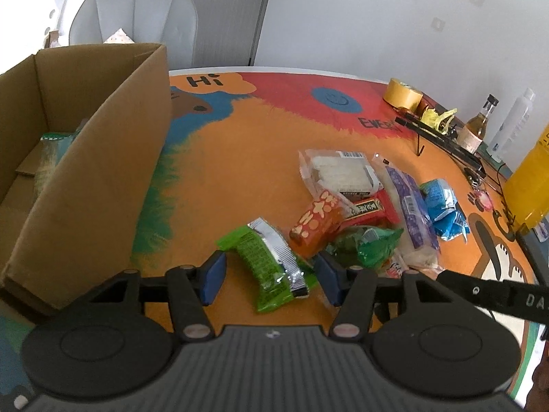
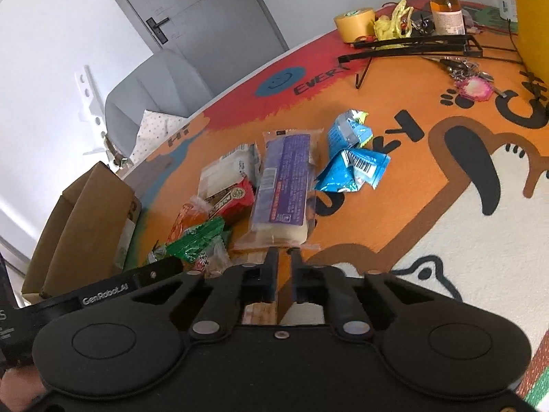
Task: Organize snacks
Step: 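Grasp the clear bread roll bag with right gripper while left grasps green snack bag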
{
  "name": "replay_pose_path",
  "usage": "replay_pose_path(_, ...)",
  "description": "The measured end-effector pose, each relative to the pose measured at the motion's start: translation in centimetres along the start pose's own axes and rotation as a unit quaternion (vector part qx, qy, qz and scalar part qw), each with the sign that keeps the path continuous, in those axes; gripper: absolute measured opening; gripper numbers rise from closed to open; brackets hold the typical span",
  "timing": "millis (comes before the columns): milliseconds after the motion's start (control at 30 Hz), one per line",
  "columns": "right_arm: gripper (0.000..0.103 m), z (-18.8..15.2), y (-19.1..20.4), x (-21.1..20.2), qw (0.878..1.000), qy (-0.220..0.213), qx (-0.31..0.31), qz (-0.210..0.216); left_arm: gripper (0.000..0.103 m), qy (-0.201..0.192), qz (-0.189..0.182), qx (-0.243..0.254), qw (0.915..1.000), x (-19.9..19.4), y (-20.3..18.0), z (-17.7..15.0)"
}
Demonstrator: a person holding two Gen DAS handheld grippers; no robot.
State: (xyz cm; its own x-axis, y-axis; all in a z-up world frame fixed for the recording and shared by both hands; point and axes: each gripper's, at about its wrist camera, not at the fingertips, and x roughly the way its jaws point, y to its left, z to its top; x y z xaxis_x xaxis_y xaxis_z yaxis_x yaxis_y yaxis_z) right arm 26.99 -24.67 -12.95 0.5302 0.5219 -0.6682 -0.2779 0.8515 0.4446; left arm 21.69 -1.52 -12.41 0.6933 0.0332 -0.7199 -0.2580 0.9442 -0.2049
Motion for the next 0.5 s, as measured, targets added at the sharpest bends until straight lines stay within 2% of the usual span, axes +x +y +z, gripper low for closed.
replay_pose_path(67,0.043,-0.2,0.5,0.0,1.0,0.002,-0.007,0.001,0.048,-0.004,0.0,0.0,1.0,0.0,0.0,-0.1)
replay_pose_path(167,0.057,-0.5,1.6,0.1,1.0,0.008,-0.024,-0.002,0.036,-0.008,-0.003,0.001,1.0,0.1,0.0,-0.2)
replay_pose_path(233,0.06,-0.8,2.3,0.3,0.999,0.013,-0.042,-0.005,0.029,-0.008,-0.004,0.0,1.0,0.0,0.1,-0.2)
replay_pose_path(367,0.06,-1.6,3.5,0.9,0.996,0.028,-0.079,-0.023,0.027,-0.016,-0.006,0.0,0.9999,-0.6,0.3,-0.2)
replay_pose_path(500,0.06,-2.3,4.7,1.1,0.991,0.024,-0.119,-0.047,0.026,-0.025,-0.01,0.004,0.9996,-1.5,0.1,-0.1)
